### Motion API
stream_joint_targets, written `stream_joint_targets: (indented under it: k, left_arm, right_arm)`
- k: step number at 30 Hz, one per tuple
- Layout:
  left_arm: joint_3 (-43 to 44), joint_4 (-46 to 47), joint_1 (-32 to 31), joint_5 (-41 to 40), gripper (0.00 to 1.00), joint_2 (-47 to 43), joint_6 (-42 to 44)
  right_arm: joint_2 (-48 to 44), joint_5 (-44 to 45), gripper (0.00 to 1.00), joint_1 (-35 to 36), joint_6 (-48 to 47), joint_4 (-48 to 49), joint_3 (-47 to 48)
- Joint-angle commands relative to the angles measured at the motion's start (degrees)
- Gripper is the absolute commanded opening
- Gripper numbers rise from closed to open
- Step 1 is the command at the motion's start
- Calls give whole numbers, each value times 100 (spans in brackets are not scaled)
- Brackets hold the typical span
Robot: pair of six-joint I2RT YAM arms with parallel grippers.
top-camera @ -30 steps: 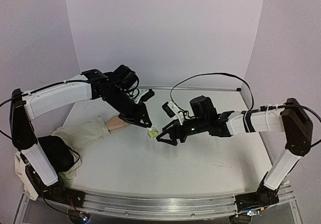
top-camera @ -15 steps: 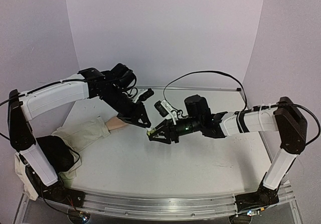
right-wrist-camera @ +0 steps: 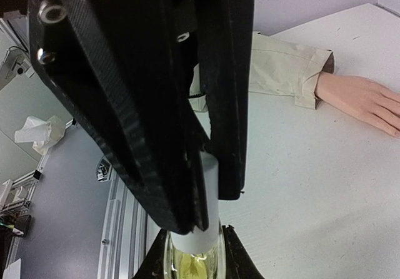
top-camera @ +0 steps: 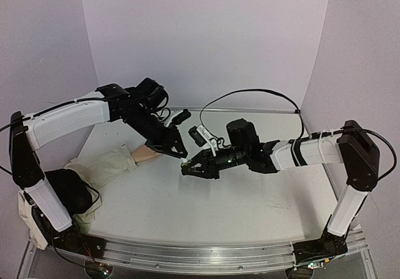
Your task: Paint the nails
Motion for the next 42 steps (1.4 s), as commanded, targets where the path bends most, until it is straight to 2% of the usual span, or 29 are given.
stream_joint_targets:
  k: [1,5,10,16,23,32,42]
  left_arm:
    - [6,77,37,-57,34,-462,148]
    - [-531,662,91,-82,71,-1032,53]
    - [-1732,2195,292,-26,96,-2091,-346]
    - [-2640,3211,545,-199,98,-2915,-853]
    - [-2926,3822,556,-138,97,-3078,-1485]
    - [-2731,4399,541,458,95,-2494,-1693]
    - [-2505,4963,539,1067,90,-1924,-1367]
  right_arm:
    - [-275,626,0,41,75,176,-4]
    - [-594,1246,0,41,127,93,-201]
    - [-905,1801,0,41,304,-150,-278]
    - [-1345,2585,0,41,699,-161,-577]
    - [-1404,2300,0,41,1059,381,-824]
    - [-1279,1675,0,41,1067,654,-695]
    - [-883,1038,0,41,952,693,-244]
